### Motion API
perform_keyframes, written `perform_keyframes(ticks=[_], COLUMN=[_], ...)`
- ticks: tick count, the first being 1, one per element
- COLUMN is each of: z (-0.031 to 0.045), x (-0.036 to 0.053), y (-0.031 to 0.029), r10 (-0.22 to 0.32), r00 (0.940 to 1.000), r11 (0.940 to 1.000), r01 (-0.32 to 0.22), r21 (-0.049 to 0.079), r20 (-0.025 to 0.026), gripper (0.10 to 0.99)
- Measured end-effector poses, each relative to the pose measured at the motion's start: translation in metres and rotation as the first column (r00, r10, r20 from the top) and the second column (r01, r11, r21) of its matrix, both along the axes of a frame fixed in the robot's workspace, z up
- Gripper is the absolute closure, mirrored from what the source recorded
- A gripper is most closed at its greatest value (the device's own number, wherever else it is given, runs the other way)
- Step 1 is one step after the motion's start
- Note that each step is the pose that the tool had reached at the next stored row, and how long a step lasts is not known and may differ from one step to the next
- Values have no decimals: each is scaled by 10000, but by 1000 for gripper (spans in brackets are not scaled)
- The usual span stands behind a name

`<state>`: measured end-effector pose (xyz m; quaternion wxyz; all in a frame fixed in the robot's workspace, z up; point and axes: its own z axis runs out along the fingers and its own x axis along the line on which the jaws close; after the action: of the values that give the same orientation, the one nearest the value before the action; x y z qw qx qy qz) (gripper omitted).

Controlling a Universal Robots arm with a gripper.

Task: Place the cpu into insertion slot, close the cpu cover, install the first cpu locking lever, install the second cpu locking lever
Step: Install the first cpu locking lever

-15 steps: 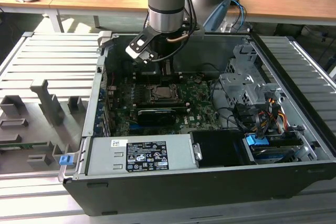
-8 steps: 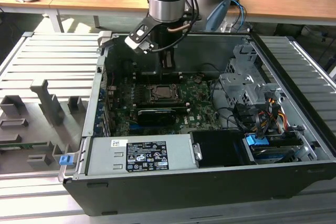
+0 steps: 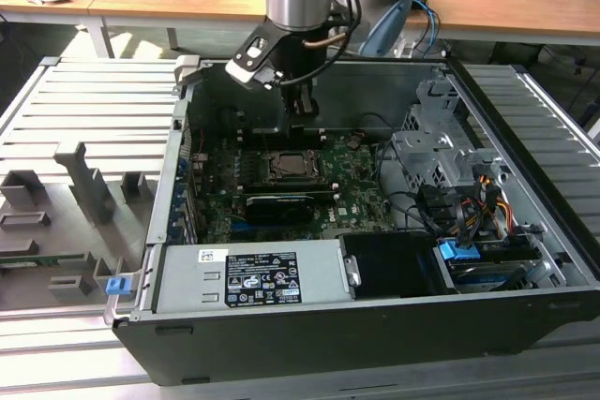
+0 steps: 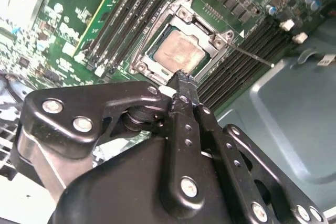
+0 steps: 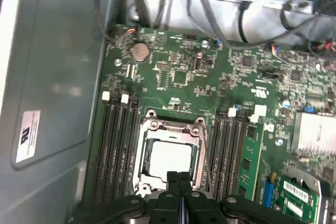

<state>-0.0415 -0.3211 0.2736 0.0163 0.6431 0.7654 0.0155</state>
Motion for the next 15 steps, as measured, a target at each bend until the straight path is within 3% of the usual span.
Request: perform_keyframes(ticks=[6,11,15], z=[-5,-6,-6], x=[0,0,0], y=[0,0,0], r10=[798,1208,1680], r00=[9968,9926,9858], r11=[9968,9927,9858], r01=[-798,-1208,-1680], r21=[-5,-3,-3], r20=[-65,-81,-82], gripper=[980,980,980])
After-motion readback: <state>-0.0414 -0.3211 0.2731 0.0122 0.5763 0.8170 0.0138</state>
